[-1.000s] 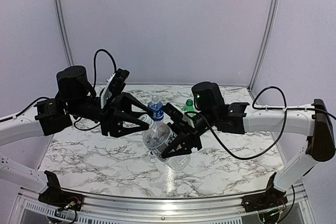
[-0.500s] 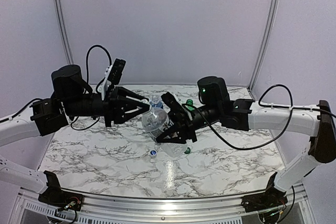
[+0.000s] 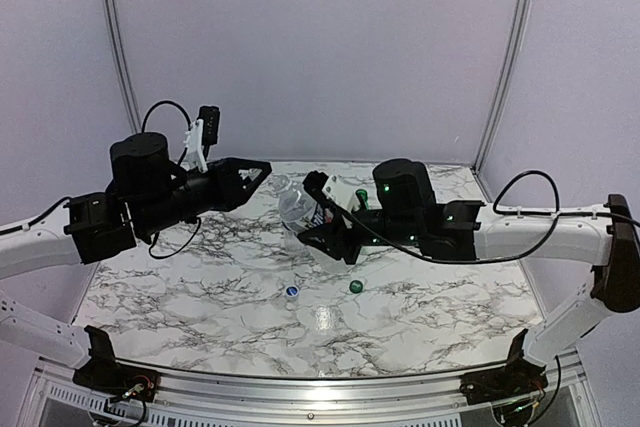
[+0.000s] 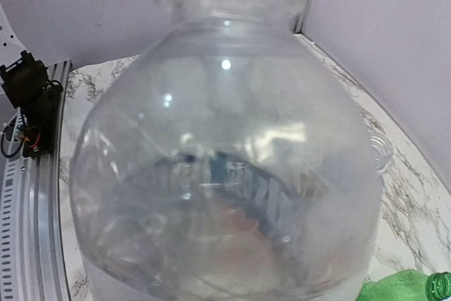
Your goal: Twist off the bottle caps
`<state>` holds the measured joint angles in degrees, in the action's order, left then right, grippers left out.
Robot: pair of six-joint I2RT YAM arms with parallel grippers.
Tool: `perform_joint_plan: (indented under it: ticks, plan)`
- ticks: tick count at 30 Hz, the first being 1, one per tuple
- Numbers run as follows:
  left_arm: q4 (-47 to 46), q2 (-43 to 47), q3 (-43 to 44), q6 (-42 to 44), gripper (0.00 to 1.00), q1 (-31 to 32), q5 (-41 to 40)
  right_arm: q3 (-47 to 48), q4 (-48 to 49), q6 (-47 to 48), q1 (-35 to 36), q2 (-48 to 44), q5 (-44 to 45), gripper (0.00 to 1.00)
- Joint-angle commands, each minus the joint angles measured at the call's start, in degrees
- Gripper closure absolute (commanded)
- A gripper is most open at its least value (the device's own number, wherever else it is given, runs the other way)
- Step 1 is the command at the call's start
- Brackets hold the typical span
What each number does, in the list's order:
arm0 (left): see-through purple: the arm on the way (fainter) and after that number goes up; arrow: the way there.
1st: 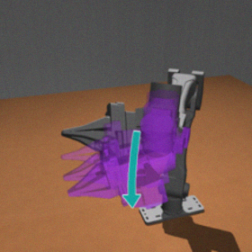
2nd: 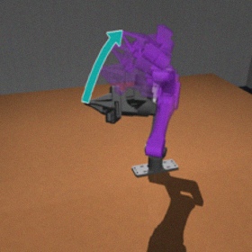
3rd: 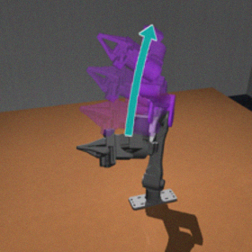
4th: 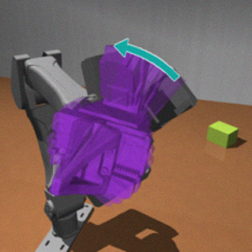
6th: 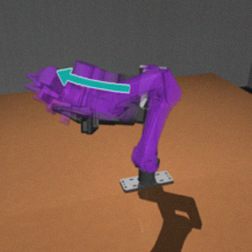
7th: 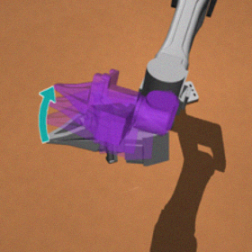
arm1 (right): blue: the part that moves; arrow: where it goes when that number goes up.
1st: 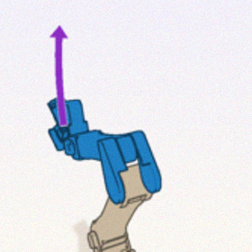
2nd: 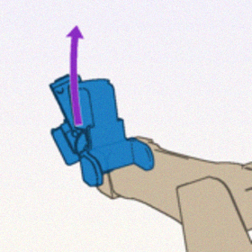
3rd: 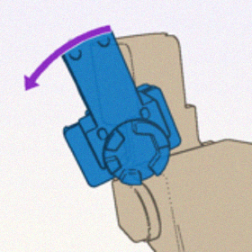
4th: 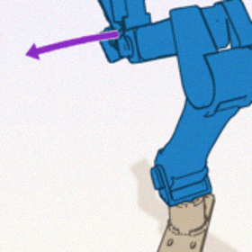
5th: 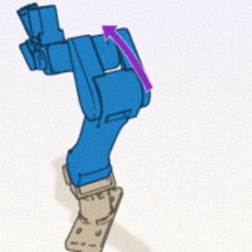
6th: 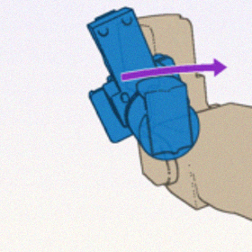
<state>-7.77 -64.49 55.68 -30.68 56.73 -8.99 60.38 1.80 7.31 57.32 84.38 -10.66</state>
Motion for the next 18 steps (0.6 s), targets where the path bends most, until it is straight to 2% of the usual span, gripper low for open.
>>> perform_joint_plan:
  ticks: [1, 8, 12, 16, 18]
  plan:
    - [2.3, -0.9, 2.5, -4.5, 0.88, -0.4, -4.5, -1.5, 5.4, 0.4, 1.8, -3.0, 10.0, 0.78]
    - [4.8, 0.9, 0.1, -0.4, 0.87, -0.7, -8.7, -2.2, 4.6, 0.5, 2.1, -5.6, 9.8, 0.77]
    - [4.5, 3.9, -12.0, -0.9, 0.87, -2.3, -11.7, -3.1, 3.7, -0.2, 0.7, -9.1, 5.7, 0.76]
    - [-2.8, 3.6, -25.0, -3.4, 0.87, -4.5, -10.4, -3.0, 2.7, -0.3, -0.3, -11.0, 3.8, 0.76]
    - [-5.3, 1.4, -28.0, -3.7, 0.87, -4.8, -10.8, -2.8, 2.4, -0.3, -0.7, -11.2, 3.3, 0.75]
